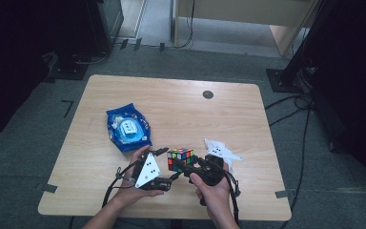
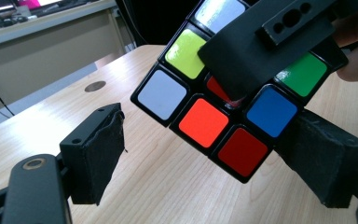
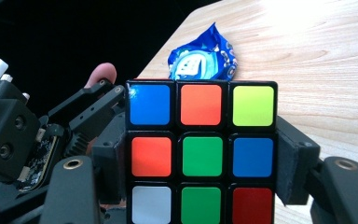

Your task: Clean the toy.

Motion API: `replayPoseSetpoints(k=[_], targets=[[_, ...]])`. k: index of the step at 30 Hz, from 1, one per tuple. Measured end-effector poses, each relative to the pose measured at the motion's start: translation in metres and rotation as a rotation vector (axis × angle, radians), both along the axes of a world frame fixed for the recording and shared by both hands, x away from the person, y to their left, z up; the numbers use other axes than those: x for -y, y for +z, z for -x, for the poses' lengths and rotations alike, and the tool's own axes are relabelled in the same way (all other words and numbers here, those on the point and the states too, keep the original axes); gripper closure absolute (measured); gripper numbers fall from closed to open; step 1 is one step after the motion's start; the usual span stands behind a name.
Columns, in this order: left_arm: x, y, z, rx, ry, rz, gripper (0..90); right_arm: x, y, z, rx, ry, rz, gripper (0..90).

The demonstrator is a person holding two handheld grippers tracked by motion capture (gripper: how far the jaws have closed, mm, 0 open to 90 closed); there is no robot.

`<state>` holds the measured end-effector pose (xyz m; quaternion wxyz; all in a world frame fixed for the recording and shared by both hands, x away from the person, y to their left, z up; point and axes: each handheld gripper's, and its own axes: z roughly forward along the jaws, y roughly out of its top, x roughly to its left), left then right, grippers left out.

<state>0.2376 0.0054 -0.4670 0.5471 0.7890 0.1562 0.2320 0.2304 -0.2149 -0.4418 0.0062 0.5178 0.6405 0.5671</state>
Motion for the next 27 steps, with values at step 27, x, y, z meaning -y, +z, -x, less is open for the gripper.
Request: replayPoseSetpoints(k=[27], targets=[[0.007, -0.002, 0.010, 0.077, -0.038, -0.071, 33.8, -0.004, -0.003, -0.004, -0.028, 0.069, 0.053, 34.1]])
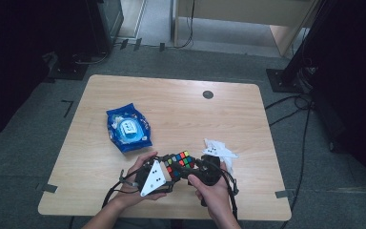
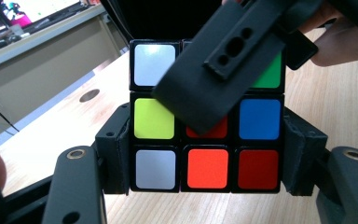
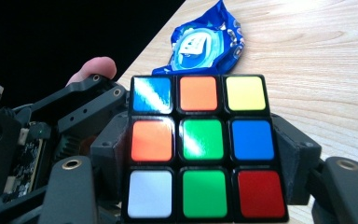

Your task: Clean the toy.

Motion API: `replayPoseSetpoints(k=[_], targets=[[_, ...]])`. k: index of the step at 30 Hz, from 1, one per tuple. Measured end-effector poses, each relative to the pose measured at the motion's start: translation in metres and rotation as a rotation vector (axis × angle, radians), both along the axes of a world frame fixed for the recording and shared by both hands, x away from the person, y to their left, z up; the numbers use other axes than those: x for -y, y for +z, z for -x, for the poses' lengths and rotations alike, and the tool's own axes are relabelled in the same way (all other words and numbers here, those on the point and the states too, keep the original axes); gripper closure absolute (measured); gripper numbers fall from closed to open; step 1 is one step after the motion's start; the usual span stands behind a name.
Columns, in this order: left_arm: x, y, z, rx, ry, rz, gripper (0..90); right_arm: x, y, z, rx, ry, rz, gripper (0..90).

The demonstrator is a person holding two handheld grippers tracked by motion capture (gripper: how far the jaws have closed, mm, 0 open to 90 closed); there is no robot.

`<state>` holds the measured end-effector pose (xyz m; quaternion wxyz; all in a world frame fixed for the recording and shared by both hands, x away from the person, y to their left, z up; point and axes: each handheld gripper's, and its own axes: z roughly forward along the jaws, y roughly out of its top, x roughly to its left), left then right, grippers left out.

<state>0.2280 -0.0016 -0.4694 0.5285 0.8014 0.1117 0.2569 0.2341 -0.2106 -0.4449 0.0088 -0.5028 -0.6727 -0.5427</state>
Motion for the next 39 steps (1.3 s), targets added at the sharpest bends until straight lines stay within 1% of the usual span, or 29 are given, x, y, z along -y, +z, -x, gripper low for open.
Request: replayPoseSetpoints(k=[3, 4, 6, 12, 15, 16, 18, 20, 22, 23, 26, 28, 29, 31, 32, 33, 35, 36, 37, 38, 39], targets=[[-0.005, 0.002, -0.005, -0.024, 0.034, 0.029, 33.8, 0.000, 0.000, 0.000, 0.007, 0.007, 0.000, 34.0], [-0.007, 0.002, -0.007, -0.035, 0.036, 0.036, 33.8, 0.000, 0.000, 0.001, 0.011, 0.006, -0.002, 34.1], [-0.008, 0.002, -0.007, -0.039, 0.039, 0.042, 33.8, -0.001, 0.001, 0.001, 0.015, 0.003, -0.012, 34.4], [-0.007, 0.002, -0.008, -0.049, 0.034, 0.047, 33.5, -0.001, 0.002, 0.003, 0.032, -0.004, 0.007, 34.7], [-0.007, 0.002, -0.008, -0.052, 0.030, 0.053, 32.1, -0.001, 0.002, 0.003, 0.027, 0.003, 0.007, 34.7], [-0.006, 0.002, -0.008, -0.051, 0.030, 0.052, 32.3, -0.002, 0.001, 0.003, 0.023, 0.012, 0.009, 34.7], [-0.005, 0.001, -0.008, -0.054, 0.037, 0.036, 32.8, -0.004, 0.001, 0.003, 0.020, 0.013, 0.017, 34.7], [-0.005, 0.001, -0.008, -0.057, 0.042, 0.032, 33.4, -0.004, -0.001, 0.003, 0.021, 0.008, 0.023, 34.7], [-0.005, 0.001, -0.008, -0.047, 0.047, 0.032, 33.8, -0.004, -0.001, 0.002, 0.022, 0.010, 0.015, 34.6], [-0.006, 0.002, -0.008, -0.050, 0.050, 0.033, 33.9, -0.004, -0.001, 0.002, 0.029, 0.012, 0.015, 34.4], [-0.011, 0.002, -0.013, -0.077, 0.071, 0.046, 33.9, -0.001, 0.003, 0.002, 0.066, 0.010, 0.000, 33.8], [-0.016, 0.001, -0.019, -0.099, 0.112, 0.048, 33.9, 0.006, 0.007, 0.001, 0.081, 0.003, -0.025, 33.5], [-0.020, 0.001, -0.023, -0.120, 0.136, 0.052, 33.9, 0.011, 0.010, 0.001, 0.086, -0.009, -0.028, 33.4], [-0.028, 0.001, -0.031, -0.167, 0.171, 0.076, 33.9, 0.022, 0.012, -0.002, 0.103, -0.051, -0.020, 33.1], [-0.030, 0.001, -0.032, -0.174, 0.182, 0.083, 33.9, 0.030, 0.011, -0.005, 0.103, -0.083, -0.010, 33.1], [-0.032, 0.002, -0.034, -0.181, 0.193, 0.086, 33.9, 0.034, 0.010, -0.007, 0.107, -0.105, 0.012, 33.0], [-0.034, 0.002, -0.035, -0.181, 0.201, 0.089, 33.9, 0.046, 0.000, -0.015, 0.165, -0.200, 0.196, 33.1], [-0.034, 0.003, -0.035, -0.185, 0.203, 0.091, 33.9, 0.050, -0.006, -0.017, 0.177, -0.231, 0.258, 33.3], [-0.034, 0.003, -0.036, -0.191, 0.204, 0.098, 33.9, 0.055, -0.014, -0.021, 0.173, -0.263, 0.313, 33.2], [-0.034, 0.003, -0.036, -0.193, 0.204, 0.101, 33.9, 0.061, -0.023, -0.025, 0.159, -0.288, 0.347, 33.2], [-0.034, 0.003, -0.036, -0.194, 0.204, 0.100, 33.9, 0.067, -0.032, -0.029, 0.134, -0.308, 0.364, 33.4]])
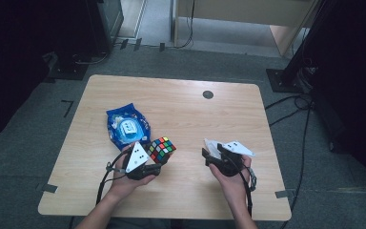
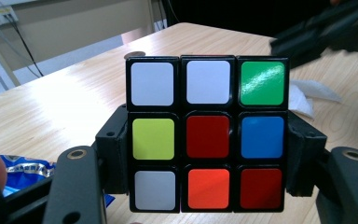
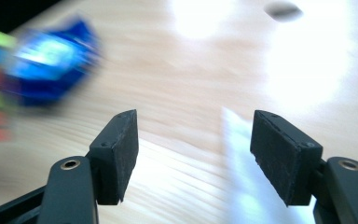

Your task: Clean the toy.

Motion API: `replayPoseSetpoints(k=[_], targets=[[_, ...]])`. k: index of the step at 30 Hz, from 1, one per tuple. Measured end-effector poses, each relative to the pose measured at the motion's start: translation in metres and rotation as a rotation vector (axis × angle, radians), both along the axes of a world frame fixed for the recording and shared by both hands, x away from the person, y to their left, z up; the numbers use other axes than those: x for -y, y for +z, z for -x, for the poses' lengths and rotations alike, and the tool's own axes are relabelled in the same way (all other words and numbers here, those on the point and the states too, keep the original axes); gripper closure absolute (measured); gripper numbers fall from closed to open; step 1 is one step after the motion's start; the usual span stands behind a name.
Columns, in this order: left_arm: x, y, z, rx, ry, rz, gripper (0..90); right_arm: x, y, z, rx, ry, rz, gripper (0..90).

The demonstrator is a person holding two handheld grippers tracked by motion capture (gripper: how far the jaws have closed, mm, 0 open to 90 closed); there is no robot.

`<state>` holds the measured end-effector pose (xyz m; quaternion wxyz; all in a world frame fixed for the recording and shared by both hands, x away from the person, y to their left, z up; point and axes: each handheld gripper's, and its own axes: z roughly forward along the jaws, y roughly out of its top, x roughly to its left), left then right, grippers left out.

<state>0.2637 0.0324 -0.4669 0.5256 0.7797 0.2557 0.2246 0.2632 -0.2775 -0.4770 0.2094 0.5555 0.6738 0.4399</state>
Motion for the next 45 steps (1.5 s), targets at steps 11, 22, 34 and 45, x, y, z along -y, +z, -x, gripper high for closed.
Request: replayPoseSetpoints(k=[11, 22, 34, 45], targets=[[0.000, 0.000, 0.001, -0.002, -0.014, -0.003, 33.9, 0.016, -0.043, -0.017, -0.081, -0.076, 0.154, 45.8], [0.001, 0.000, 0.002, -0.008, -0.023, 0.002, 33.8, 0.024, -0.045, -0.015, -0.066, -0.078, 0.211, 78.8], [0.009, -0.004, 0.005, -0.015, -0.062, -0.002, 33.9, -0.006, 0.013, 0.014, 0.149, 0.126, -0.004, 88.0], [0.027, -0.003, 0.022, 0.016, -0.166, -0.009, 33.9, -0.070, 0.054, 0.050, 0.269, 0.406, -0.132, 87.5]])
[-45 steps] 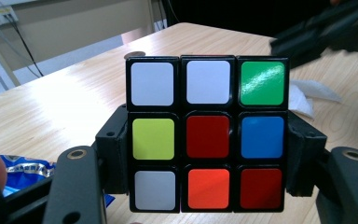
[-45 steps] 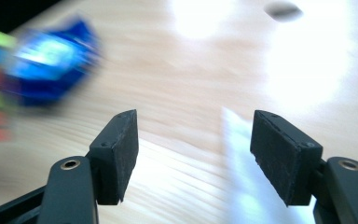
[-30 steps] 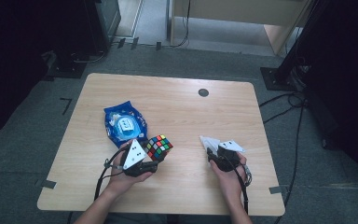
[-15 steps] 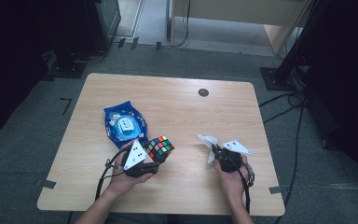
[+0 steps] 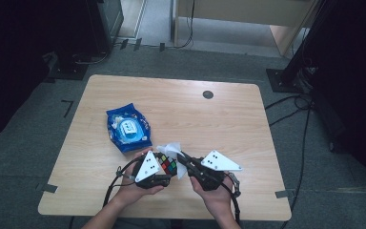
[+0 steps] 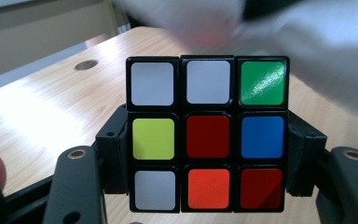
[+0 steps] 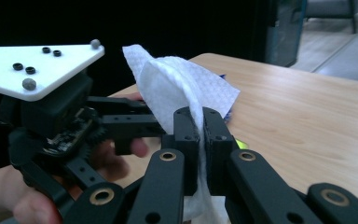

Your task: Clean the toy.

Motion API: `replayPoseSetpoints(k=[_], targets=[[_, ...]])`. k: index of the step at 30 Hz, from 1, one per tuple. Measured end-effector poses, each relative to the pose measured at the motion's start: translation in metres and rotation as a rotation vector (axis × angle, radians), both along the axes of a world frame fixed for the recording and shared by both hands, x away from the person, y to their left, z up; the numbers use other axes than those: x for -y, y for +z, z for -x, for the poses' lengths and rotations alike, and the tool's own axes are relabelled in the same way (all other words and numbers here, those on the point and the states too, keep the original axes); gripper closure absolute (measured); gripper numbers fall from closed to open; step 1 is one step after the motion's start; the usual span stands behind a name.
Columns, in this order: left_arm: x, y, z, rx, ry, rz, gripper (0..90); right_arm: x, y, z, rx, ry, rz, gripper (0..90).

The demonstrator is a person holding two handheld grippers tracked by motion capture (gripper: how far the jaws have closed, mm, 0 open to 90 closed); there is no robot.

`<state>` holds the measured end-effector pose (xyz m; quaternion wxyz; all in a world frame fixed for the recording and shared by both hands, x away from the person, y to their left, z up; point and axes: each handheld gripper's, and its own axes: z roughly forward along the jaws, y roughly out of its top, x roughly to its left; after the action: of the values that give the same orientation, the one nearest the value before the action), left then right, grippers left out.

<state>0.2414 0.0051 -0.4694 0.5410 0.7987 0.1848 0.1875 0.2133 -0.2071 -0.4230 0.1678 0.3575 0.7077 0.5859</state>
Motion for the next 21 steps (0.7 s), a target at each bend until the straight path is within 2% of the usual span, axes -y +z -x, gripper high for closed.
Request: replayPoseSetpoints(k=[3, 4, 6, 8, 9, 12, 13, 15, 17, 21], targets=[[0.002, 0.002, 0.004, 0.019, -0.013, -0.002, 33.9, -0.003, -0.006, -0.001, -0.003, -0.005, -0.012, 87.2], [0.002, 0.002, 0.004, 0.023, -0.014, 0.002, 34.0, -0.002, -0.007, -0.002, -0.011, -0.017, -0.021, 87.1], [0.000, 0.004, 0.004, 0.026, -0.010, 0.010, 34.0, 0.002, -0.010, -0.005, -0.005, -0.049, -0.004, 87.0], [-0.002, 0.005, 0.003, 0.026, -0.008, 0.013, 34.0, 0.008, -0.015, -0.009, -0.023, -0.078, -0.006, 86.9], [-0.003, 0.005, 0.002, 0.025, -0.005, 0.014, 34.0, 0.011, -0.018, -0.012, -0.023, -0.100, 0.013, 86.9], [-0.007, 0.007, 0.000, 0.017, -0.005, 0.049, 34.1, 0.022, -0.033, -0.022, -0.071, -0.170, 0.083, 87.0], [-0.007, 0.008, 0.000, 0.018, -0.002, 0.048, 34.0, 0.024, -0.036, -0.022, -0.072, -0.188, 0.090, 87.0], [-0.008, 0.007, -0.002, 0.015, 0.007, 0.039, 34.1, 0.030, -0.039, -0.023, -0.083, -0.217, 0.062, 87.0], [-0.009, 0.005, -0.004, 0.009, 0.013, 0.026, 34.0, 0.031, -0.031, -0.019, -0.066, -0.209, 0.031, 87.0], [-0.005, 0.001, -0.004, 0.000, 0.010, 0.009, 34.0, 0.020, -0.009, -0.007, -0.018, -0.124, -0.040, 86.8]])
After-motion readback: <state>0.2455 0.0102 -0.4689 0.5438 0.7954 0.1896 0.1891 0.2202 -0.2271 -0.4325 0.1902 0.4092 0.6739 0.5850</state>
